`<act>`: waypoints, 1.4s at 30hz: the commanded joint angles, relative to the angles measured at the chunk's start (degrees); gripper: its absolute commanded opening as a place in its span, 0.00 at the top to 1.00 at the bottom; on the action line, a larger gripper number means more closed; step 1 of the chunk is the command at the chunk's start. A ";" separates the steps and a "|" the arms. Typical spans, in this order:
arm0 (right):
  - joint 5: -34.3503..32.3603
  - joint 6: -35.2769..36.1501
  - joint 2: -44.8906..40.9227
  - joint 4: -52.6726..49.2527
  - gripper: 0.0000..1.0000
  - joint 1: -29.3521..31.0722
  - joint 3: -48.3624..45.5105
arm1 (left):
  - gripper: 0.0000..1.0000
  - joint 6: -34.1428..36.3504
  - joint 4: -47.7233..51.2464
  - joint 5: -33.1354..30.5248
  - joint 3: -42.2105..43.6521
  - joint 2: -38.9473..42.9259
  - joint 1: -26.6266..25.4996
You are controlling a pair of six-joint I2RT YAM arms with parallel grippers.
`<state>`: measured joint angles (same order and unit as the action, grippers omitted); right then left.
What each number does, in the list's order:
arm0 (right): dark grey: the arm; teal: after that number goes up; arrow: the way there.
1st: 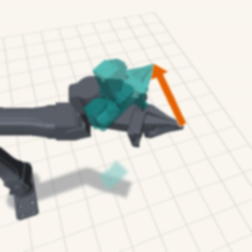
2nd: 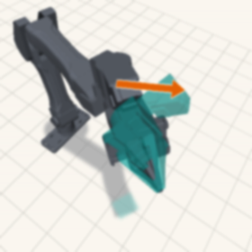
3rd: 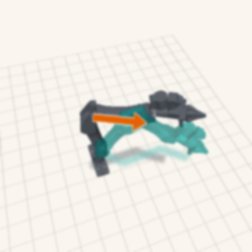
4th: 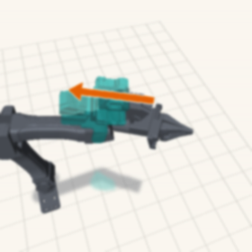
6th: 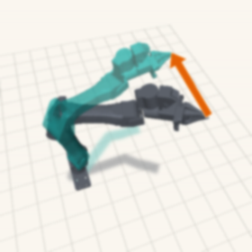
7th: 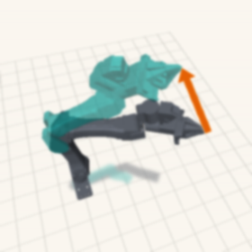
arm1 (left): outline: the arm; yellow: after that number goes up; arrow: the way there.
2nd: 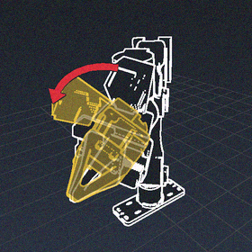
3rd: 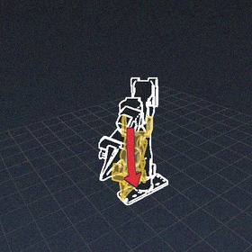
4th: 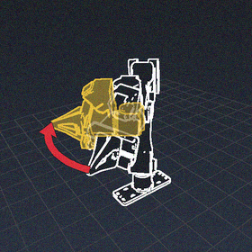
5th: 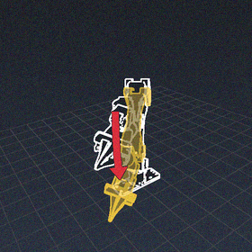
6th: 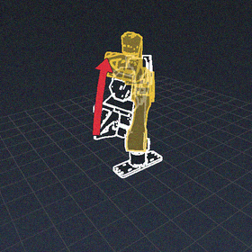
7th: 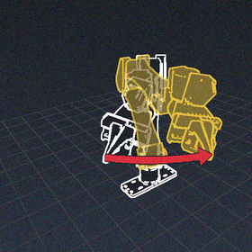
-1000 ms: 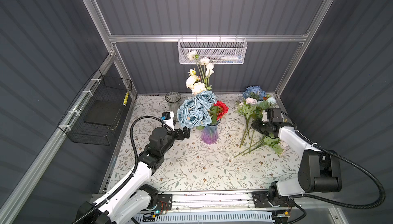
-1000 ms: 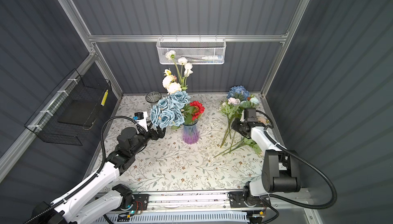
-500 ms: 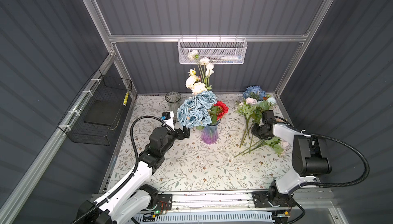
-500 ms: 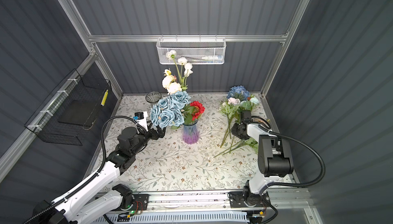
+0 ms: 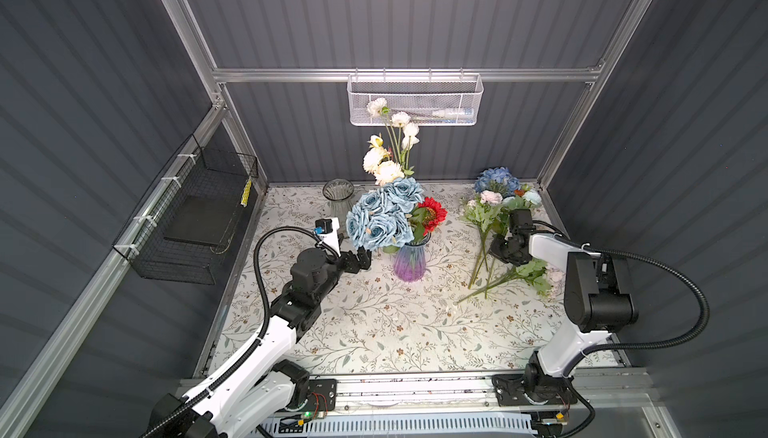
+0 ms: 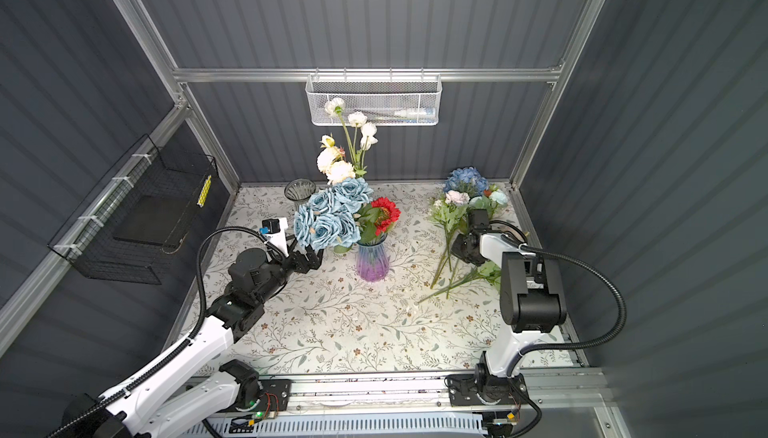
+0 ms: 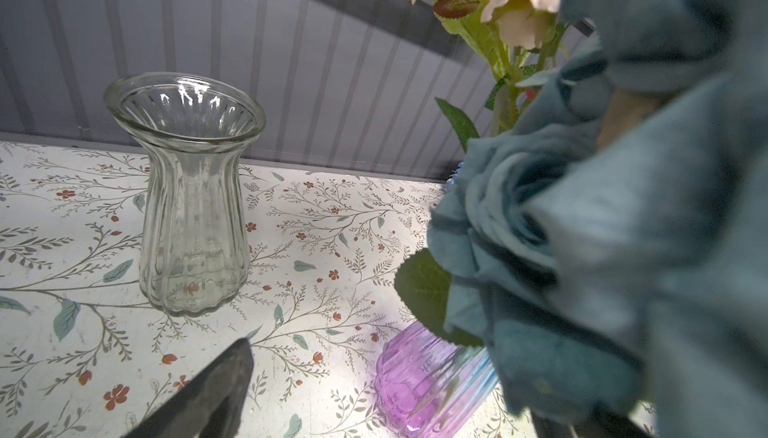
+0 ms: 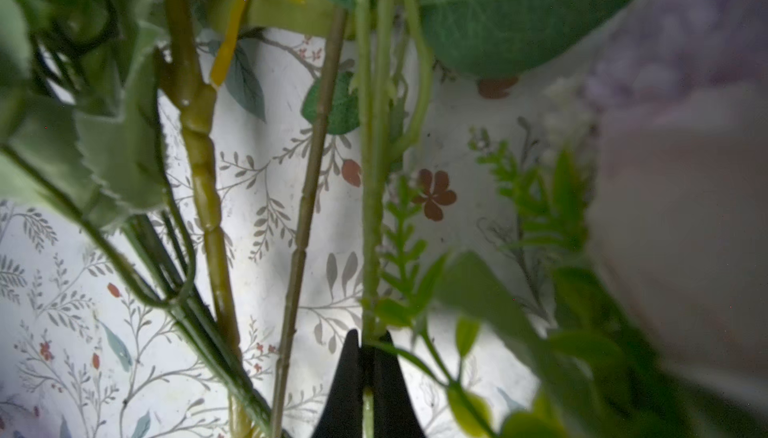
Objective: Arrange the flowers into the vase
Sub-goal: 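Grasp a white rose stem in the pile with the right gripper, then lift the white rose and carry it over the gradient vase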
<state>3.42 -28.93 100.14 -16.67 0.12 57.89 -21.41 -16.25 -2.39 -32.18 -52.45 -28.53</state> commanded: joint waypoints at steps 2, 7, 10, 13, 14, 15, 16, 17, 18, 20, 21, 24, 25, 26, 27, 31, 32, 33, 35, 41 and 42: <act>-0.71 0.66 -5.80 1.50 1.00 0.58 -2.51 | 0.01 0.93 -0.53 0.28 -1.61 0.94 -0.03; 2.72 3.70 -13.53 2.71 1.00 0.59 -2.72 | 0.01 0.42 -1.87 -0.15 -1.22 0.72 -0.03; 3.50 4.94 -16.89 2.30 1.00 0.61 -1.86 | 0.01 -0.21 -2.80 0.00 -1.17 0.46 -0.03; 5.70 6.32 -20.32 3.62 1.00 0.63 -1.72 | 0.00 -0.66 -3.25 0.15 -1.20 0.58 -0.03; 6.23 6.80 -21.36 4.56 1.00 0.67 -1.89 | 0.01 -0.75 -3.30 0.19 -1.21 0.63 -0.03; 6.84 7.22 -22.64 5.88 1.00 0.76 -2.34 | 0.01 -0.74 -3.40 0.27 -1.21 0.63 -0.03; 7.73 7.86 -23.85 7.80 1.00 0.78 -3.02 | 0.01 -0.87 -3.40 0.28 -1.26 0.68 -0.03; 7.78 8.21 -24.90 9.25 1.00 0.76 -3.53 | 0.01 -0.92 -3.37 0.35 -1.31 0.63 -0.03; 7.81 8.50 -26.05 10.40 1.00 0.84 -3.88 | 0.01 -0.98 -3.43 0.37 -1.42 0.59 0.01; 8.60 9.30 -28.16 12.64 1.00 0.94 -4.57 | 0.00 -1.22 -2.78 0.44 -1.74 0.74 0.22; 8.88 9.64 -29.46 13.83 1.00 1.10 -4.79 | 0.01 -1.31 -2.48 0.77 -1.91 0.92 0.47; 9.07 10.75 -32.84 16.53 1.00 1.92 -5.33 | 0.00 -2.65 -0.94 3.23 -2.31 1.77 2.92; 9.14 11.25 -33.85 17.28 1.00 2.22 -5.20 | 0.01 -2.85 -0.51 4.68 -2.35 2.26 3.91; 9.31 11.64 -34.71 18.18 1.00 2.53 -5.14 | 0.01 -2.79 -0.16 5.68 -2.60 2.65 4.45; 9.28 12.10 -35.53 19.46 1.00 3.04 -5.28 | 0.01 -2.44 0.51 6.50 -2.94 3.11 4.62; 7.56 15.55 -39.51 25.99 1.00 6.48 -5.86 | 0.01 -0.95 4.83 8.80 -4.68 4.43 4.70; 7.02 16.58 -40.18 27.57 1.00 7.66 -6.01 | 0.01 -0.74 6.11 8.73 -4.92 4.66 4.78; 6.36 18.05 -40.71 29.63 1.00 8.93 -6.18 | 0.01 -0.51 7.60 8.41 -5.07 4.86 4.80; 5.82 20.41 -41.44 33.32 1.00 11.30 -6.53 | 0.01 -0.28 9.92 7.49 -4.92 5.18 4.85; 6.95 23.14 -43.06 40.53 1.00 15.66 -6.56 | 0.01 0.56 16.48 6.00 -4.01 6.44 4.89; 7.40 23.04 -43.79 41.02 1.00 16.23 -6.77 | 0.01 0.99 18.11 5.46 -3.93 6.76 4.89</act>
<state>10.24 -8.05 58.19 18.50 15.27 51.75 -22.46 -4.01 4.01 -35.64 -47.07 -23.90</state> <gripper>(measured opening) 0.056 0.994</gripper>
